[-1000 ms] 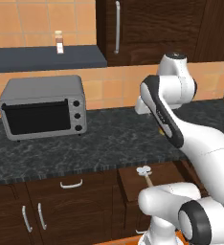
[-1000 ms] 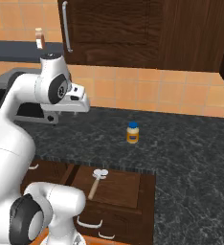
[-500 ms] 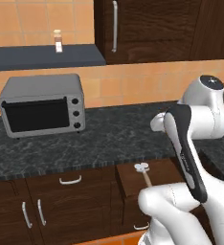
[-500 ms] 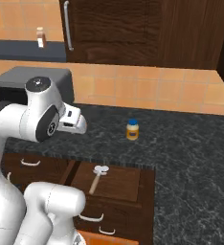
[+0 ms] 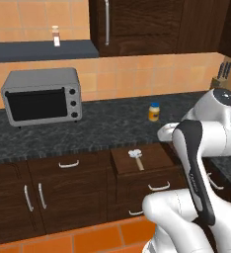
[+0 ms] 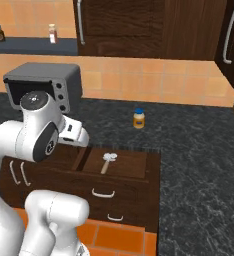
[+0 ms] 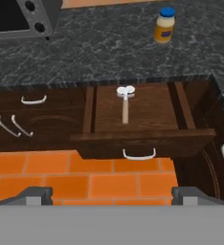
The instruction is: Pick the pizza cutter from the drawer and place it on the counter.
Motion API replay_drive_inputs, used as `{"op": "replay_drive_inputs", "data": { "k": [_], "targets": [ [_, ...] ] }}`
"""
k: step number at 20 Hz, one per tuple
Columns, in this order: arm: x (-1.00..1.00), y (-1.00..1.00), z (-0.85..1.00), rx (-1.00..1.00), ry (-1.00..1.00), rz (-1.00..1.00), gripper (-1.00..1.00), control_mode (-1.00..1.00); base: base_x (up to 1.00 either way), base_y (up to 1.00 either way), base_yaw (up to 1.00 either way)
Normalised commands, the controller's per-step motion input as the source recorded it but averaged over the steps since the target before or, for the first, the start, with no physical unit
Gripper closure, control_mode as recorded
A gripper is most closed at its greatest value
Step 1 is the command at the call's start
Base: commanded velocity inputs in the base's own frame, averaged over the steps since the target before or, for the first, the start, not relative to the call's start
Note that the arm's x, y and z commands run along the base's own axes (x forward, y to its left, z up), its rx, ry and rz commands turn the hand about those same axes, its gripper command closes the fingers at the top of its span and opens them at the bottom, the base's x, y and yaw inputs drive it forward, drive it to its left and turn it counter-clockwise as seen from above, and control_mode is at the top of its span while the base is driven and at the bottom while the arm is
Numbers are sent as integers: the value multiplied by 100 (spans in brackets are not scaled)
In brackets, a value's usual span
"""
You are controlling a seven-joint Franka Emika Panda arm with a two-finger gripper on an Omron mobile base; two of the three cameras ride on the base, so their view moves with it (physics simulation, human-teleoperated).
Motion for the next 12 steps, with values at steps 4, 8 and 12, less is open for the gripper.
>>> {"op": "replay_drive_inputs", "data": {
  "k": [4,8,12],
  "targets": [
    [42,0,-22,0,5,-4,-100,-100,9,0,-2],
    [97,0,-40,-1,20,-4,-100,-100,0,0,0],
    [67,-2,-38,0,4,-2,-100,-100,0,0,0]
  ]
}}
